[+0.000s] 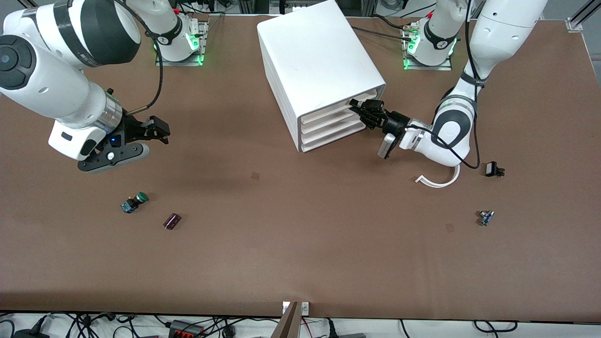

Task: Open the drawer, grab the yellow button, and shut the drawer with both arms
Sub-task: 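Pull the bottom drawer open with the left gripper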

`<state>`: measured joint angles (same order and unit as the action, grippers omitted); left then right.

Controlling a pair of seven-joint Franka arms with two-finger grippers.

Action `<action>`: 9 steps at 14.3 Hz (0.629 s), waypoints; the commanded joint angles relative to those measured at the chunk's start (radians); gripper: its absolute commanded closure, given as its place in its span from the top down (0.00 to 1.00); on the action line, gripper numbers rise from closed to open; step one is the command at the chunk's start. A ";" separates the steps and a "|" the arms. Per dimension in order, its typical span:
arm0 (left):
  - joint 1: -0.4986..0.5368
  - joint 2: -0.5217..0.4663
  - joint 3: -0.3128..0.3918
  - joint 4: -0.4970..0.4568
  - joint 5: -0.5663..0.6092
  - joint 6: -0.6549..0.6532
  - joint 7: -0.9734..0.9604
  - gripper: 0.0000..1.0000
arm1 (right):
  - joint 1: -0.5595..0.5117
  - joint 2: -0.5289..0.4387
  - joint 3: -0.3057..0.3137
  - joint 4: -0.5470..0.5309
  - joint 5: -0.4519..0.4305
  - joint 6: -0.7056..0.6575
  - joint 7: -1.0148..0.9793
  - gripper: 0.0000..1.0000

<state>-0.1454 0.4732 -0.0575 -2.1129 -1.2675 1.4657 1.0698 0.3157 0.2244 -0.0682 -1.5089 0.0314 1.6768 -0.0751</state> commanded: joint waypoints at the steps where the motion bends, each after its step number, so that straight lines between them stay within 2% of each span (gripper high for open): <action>1: -0.005 0.005 0.001 -0.006 -0.016 0.031 0.038 0.03 | -0.004 0.007 -0.007 0.021 0.001 -0.006 -0.008 1.00; 6: 0.006 0.021 0.011 0.062 0.011 0.033 -0.005 0.01 | -0.004 0.007 -0.007 0.021 0.001 -0.005 -0.006 1.00; 9: 0.030 0.079 0.027 0.210 0.097 0.033 -0.089 0.01 | -0.006 0.009 -0.007 0.021 0.001 -0.005 -0.006 1.00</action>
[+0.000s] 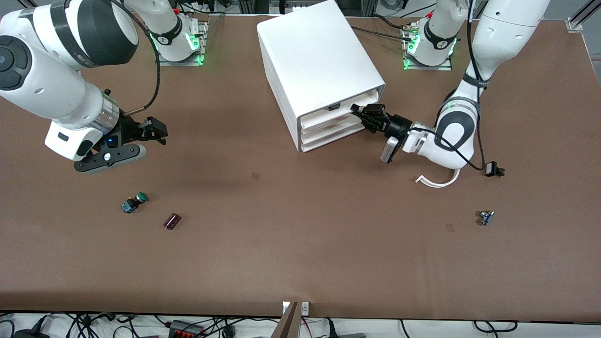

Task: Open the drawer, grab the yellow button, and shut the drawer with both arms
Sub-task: 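Pull the bottom drawer open with the left gripper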

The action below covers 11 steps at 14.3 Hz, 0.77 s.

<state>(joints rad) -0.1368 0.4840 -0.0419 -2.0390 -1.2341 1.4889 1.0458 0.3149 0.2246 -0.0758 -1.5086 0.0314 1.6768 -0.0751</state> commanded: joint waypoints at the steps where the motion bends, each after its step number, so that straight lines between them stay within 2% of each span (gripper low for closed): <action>1: 0.034 0.094 0.011 0.187 0.094 0.008 -0.093 0.01 | -0.005 0.009 0.001 0.021 0.001 -0.003 -0.008 1.00; 5: 0.055 0.166 0.011 0.305 0.114 0.007 -0.115 0.03 | -0.005 0.013 0.001 0.021 0.001 0.006 -0.003 1.00; 6: 0.057 0.166 0.011 0.310 0.114 0.007 -0.116 0.14 | -0.005 0.013 0.001 0.021 0.001 0.012 0.000 1.00; 7: 0.057 0.165 0.011 0.310 0.114 0.008 -0.130 0.36 | -0.002 0.013 0.001 0.021 0.002 0.023 0.001 1.00; 8: 0.062 0.162 0.011 0.310 0.116 0.008 -0.141 0.90 | 0.001 0.013 0.004 0.021 0.005 0.035 0.003 1.00; 9: 0.063 0.145 0.016 0.310 0.116 0.002 -0.168 1.00 | 0.004 0.013 0.007 0.021 0.007 0.058 0.005 1.00; 11: 0.085 0.096 0.020 0.313 0.125 -0.034 -0.322 1.00 | 0.019 0.013 0.014 0.021 0.010 0.092 0.021 1.00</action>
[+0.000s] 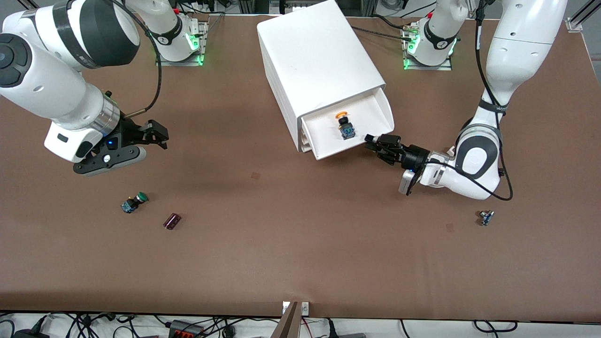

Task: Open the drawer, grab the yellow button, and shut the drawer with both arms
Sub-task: 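Withdraw the left gripper while the right gripper reaches into the drawer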

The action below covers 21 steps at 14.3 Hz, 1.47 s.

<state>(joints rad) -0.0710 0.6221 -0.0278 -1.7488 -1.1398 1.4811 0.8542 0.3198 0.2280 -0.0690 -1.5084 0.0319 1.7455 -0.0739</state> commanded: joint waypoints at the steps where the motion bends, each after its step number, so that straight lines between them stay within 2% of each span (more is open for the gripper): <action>1: 0.022 -0.076 0.005 0.028 0.063 -0.041 -0.215 1.00 | 0.030 0.011 0.008 0.020 0.010 0.040 0.054 1.00; 4: 0.022 -0.131 0.005 0.136 0.236 -0.092 -0.488 1.00 | 0.085 0.019 0.008 0.020 0.011 0.092 0.075 1.00; 6: 0.020 -0.133 -0.003 0.263 0.363 -0.143 -0.671 1.00 | 0.137 0.027 0.008 0.020 0.011 0.143 0.077 1.00; 8: 0.014 -0.133 0.000 0.371 0.420 -0.179 -0.864 1.00 | 0.203 0.037 0.008 0.022 0.011 0.210 0.085 1.00; 9: 0.010 -0.133 -0.003 0.415 0.490 -0.194 -0.939 1.00 | 0.238 0.046 0.008 0.025 0.011 0.241 0.113 1.00; 12: -0.007 -0.133 -0.026 0.512 0.751 -0.223 -0.971 1.00 | 0.324 0.140 0.008 0.147 0.013 0.264 0.236 1.00; 13: -0.013 -0.133 -0.026 0.534 0.802 -0.226 -0.969 1.00 | 0.352 0.183 0.008 0.199 0.022 0.269 0.287 1.00; 16: -0.015 -0.128 -0.017 0.609 0.847 -0.229 -0.966 1.00 | 0.433 0.284 0.008 0.305 0.043 0.301 0.368 1.00; 18: -0.013 -0.114 -0.003 0.664 0.858 -0.173 -0.966 1.00 | 0.476 0.324 0.006 0.347 0.042 0.302 0.374 1.00; 21: -0.018 -0.122 -0.007 0.715 0.988 -0.160 -0.975 1.00 | 0.534 0.362 0.006 0.366 0.040 0.345 0.434 1.00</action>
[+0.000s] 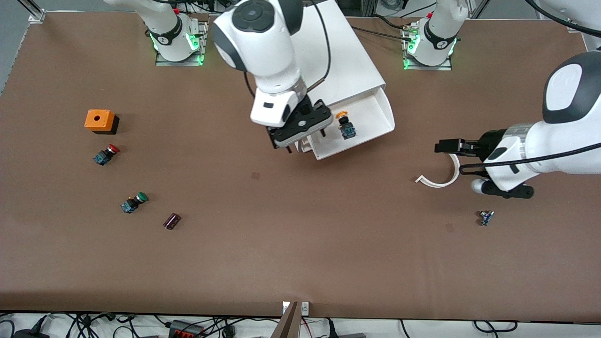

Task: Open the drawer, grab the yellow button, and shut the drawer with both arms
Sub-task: 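Withdraw the left gripper while the right gripper reaches into the drawer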

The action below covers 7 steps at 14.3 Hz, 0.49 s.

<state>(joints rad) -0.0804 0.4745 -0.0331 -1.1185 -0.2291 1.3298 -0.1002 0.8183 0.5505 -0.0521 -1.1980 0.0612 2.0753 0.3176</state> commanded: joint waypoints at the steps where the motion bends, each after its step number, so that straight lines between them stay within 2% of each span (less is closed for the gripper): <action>1: -0.018 0.024 -0.005 0.103 0.112 -0.008 -0.024 1.00 | 0.054 0.052 -0.011 0.057 0.011 0.031 0.061 1.00; 3: -0.035 0.023 -0.008 0.118 0.192 -0.014 -0.052 1.00 | 0.076 0.077 -0.011 0.057 0.011 0.058 0.099 1.00; 7: -0.039 0.019 -0.010 0.115 0.189 -0.017 -0.075 1.00 | 0.111 0.117 -0.011 0.057 0.011 0.086 0.164 1.00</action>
<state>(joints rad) -0.1154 0.4760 -0.0382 -1.0420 -0.0670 1.3304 -0.1559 0.9062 0.6308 -0.0526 -1.1774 0.0613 2.1507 0.4423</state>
